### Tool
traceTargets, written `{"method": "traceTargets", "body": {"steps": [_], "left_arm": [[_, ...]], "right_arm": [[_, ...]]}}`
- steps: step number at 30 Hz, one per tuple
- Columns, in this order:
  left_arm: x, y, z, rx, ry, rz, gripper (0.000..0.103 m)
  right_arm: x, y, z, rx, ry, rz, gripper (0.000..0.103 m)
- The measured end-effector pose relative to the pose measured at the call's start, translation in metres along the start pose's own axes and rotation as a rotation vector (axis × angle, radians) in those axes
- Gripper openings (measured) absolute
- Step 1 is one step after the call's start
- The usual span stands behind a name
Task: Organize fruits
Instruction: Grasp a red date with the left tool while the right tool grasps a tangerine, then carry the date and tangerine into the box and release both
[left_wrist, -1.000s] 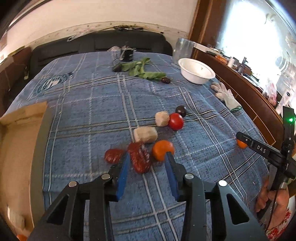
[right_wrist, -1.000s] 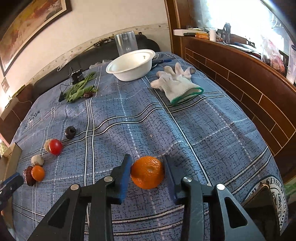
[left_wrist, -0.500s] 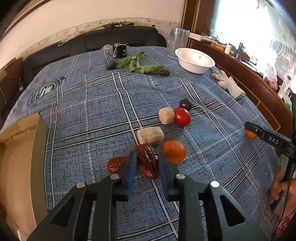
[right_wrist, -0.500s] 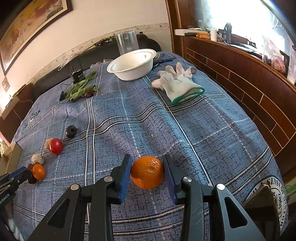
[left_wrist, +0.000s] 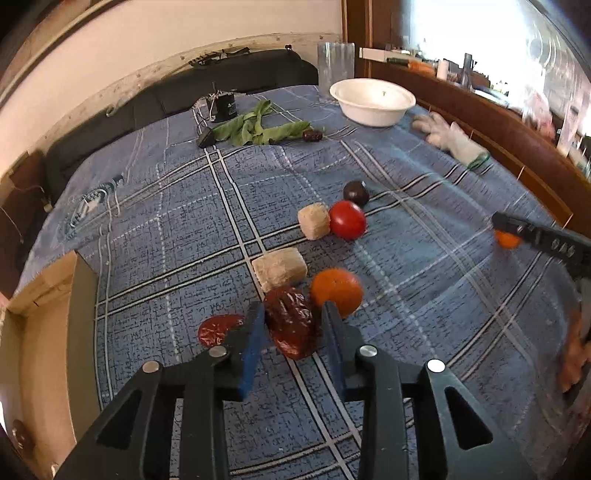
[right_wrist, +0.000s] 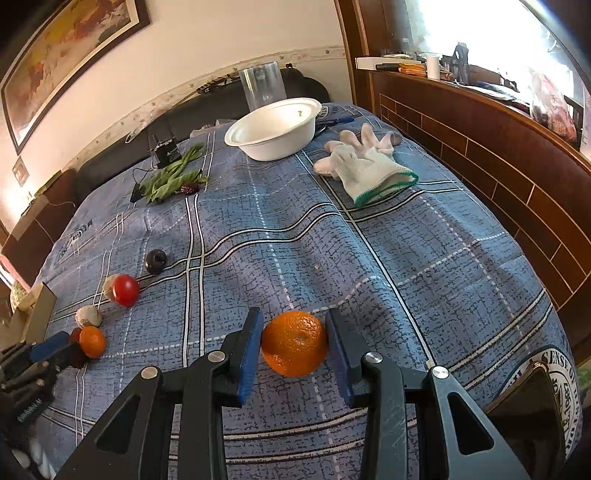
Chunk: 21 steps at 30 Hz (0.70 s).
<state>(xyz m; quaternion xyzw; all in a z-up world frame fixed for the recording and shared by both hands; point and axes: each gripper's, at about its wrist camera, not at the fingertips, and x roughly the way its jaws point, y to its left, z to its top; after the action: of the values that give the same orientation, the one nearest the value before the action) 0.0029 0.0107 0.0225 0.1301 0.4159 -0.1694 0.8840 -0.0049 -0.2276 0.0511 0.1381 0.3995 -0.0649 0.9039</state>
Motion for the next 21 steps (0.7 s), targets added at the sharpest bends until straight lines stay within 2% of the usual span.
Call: {"method": "traceTargets", "body": {"steps": [2, 7, 12, 17, 21], "left_arm": [[0.003, -0.002, -0.004, 0.010, 0.003, 0.038, 0.029], [-0.012, 0.005, -0.010, -0.050, -0.035, 0.015, 0.029], [-0.055, 0.017, -0.017, -0.134, -0.098, -0.034, 0.029], [-0.104, 0.052, -0.032, -0.241, -0.151, -0.071, 0.029], [-0.139, 0.091, -0.045, -0.288, -0.181, -0.024, 0.029]], "right_arm": [[0.000, -0.001, 0.000, 0.007, 0.000, 0.006, 0.037], [-0.003, -0.001, 0.000, 0.006, -0.014, 0.027, 0.037], [-0.014, 0.005, -0.001, -0.010, -0.057, 0.083, 0.037], [-0.028, 0.023, -0.003, -0.048, -0.099, 0.116, 0.037], [-0.049, 0.054, -0.005, -0.072, -0.090, 0.218, 0.038]]}}
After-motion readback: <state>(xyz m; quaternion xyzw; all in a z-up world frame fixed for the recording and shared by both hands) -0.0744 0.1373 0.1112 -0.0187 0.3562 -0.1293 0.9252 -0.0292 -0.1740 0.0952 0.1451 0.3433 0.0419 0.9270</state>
